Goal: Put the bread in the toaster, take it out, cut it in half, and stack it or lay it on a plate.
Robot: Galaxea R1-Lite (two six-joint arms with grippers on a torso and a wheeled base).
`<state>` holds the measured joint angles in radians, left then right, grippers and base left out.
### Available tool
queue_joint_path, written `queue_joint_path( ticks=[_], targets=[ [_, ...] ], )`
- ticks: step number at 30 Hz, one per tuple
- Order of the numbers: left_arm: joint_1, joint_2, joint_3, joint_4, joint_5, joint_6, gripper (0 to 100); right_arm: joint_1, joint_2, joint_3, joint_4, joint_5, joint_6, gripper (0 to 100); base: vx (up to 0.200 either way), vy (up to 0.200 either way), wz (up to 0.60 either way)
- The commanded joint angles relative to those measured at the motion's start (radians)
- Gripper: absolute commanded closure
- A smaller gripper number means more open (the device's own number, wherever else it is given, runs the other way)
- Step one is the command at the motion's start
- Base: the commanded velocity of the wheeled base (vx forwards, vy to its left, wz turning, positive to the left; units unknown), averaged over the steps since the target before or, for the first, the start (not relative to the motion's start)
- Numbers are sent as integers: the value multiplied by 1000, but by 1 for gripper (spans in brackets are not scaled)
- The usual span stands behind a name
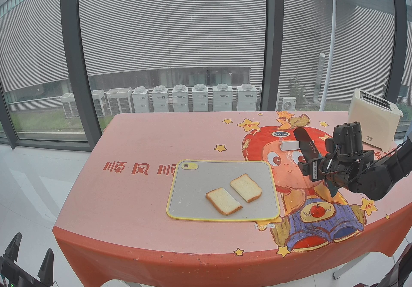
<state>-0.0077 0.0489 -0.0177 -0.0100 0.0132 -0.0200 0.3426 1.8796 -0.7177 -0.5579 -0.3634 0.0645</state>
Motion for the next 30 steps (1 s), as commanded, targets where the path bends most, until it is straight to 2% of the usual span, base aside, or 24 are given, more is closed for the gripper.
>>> queue_joint_path(
  ticks=[1,6,8,13,30],
  targets=[
    [0,2,18,-1,1,0,0,7,-8,1,-2,0,1,0,0,0,0],
    [0,2,18,-1,1,-1,0,32,-39,7,0,0,1,0,0,0,0],
    [0,2,18,-1,1,-1,0,65,-63,17,0,0,5,0,0,0,0],
    [0,2,18,-1,1,0,0,104,-129,23,3,-23,9,0,0,0,0],
    [0,2,18,-1,1,0,0,170,-152,20,6,-8,8,0,0,0,0]
  ],
)
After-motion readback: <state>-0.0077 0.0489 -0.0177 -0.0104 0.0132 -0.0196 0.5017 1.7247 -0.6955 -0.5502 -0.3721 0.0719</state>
